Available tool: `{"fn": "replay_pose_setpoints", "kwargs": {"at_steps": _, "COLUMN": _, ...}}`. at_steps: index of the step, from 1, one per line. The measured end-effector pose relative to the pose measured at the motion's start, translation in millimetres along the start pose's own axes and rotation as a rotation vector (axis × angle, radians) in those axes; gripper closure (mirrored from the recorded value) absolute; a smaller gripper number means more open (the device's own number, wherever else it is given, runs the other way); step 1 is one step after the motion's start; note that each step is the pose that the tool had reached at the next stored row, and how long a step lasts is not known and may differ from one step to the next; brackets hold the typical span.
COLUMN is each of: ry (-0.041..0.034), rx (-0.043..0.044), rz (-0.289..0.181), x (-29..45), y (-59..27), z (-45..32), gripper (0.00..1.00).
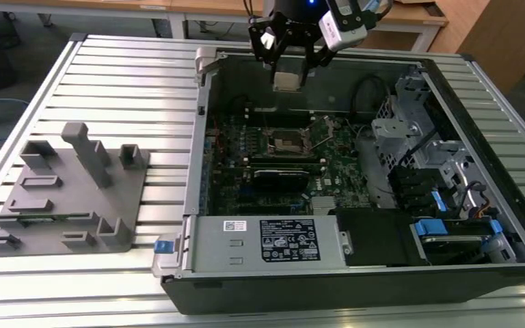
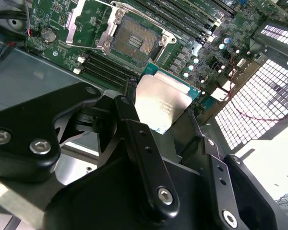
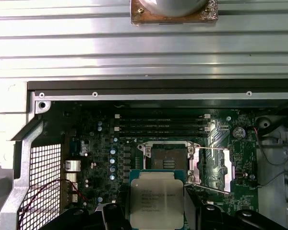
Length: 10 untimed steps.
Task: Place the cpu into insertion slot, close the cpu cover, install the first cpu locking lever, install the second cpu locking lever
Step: 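Place the cpu into insertion slot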
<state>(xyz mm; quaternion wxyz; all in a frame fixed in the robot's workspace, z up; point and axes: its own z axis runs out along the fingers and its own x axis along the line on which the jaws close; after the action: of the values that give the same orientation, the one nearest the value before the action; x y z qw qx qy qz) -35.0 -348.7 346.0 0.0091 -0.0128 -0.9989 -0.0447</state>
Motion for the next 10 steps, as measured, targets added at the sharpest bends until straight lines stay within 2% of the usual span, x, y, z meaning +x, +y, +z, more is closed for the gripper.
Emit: {"fn": "replay_pose_setpoints", "kwargs": {"at_steps": 10, "ry": 0.0000, "rx": 0.0001, "rz": 0.000, "x": 0.0, "y": -0.1, "z": 1.3, "gripper": 0.46}}
